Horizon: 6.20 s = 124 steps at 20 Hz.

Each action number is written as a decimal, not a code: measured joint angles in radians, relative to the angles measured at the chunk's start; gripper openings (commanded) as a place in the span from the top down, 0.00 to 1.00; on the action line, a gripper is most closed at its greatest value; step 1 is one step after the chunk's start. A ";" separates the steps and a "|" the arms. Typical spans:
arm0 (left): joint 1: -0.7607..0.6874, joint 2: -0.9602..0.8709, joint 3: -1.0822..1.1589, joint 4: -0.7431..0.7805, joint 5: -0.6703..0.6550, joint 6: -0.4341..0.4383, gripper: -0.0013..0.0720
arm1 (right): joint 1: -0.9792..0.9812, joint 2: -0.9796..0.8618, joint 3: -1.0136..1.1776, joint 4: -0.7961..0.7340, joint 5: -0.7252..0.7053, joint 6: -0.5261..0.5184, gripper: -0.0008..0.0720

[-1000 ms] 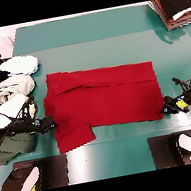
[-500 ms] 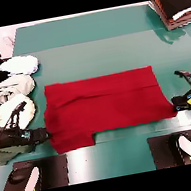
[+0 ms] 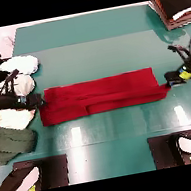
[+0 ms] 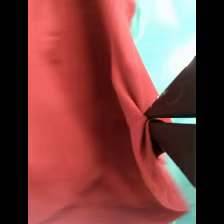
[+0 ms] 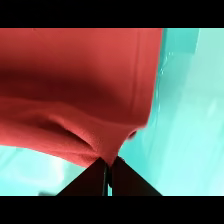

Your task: Fold the shirts.

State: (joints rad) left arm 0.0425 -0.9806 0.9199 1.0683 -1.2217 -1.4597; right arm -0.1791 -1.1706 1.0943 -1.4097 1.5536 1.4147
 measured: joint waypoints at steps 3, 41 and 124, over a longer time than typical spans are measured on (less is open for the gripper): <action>0.000 -0.156 0.081 0.000 0.064 0.023 0.95 | 0.035 -0.147 0.126 0.004 -0.047 0.011 0.97; -0.566 -0.744 0.443 -0.184 0.425 -0.114 0.95 | 0.140 -0.138 0.426 0.632 -0.101 -0.105 0.97; -0.459 -0.214 0.583 0.103 0.232 -0.124 0.95 | -0.668 -0.010 0.050 0.084 -0.360 0.005 0.06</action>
State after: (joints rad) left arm -0.4168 -1.1942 1.5032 1.1709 -0.9897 -1.5841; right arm -0.8471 -1.1801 1.1446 -1.3258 1.1931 1.4197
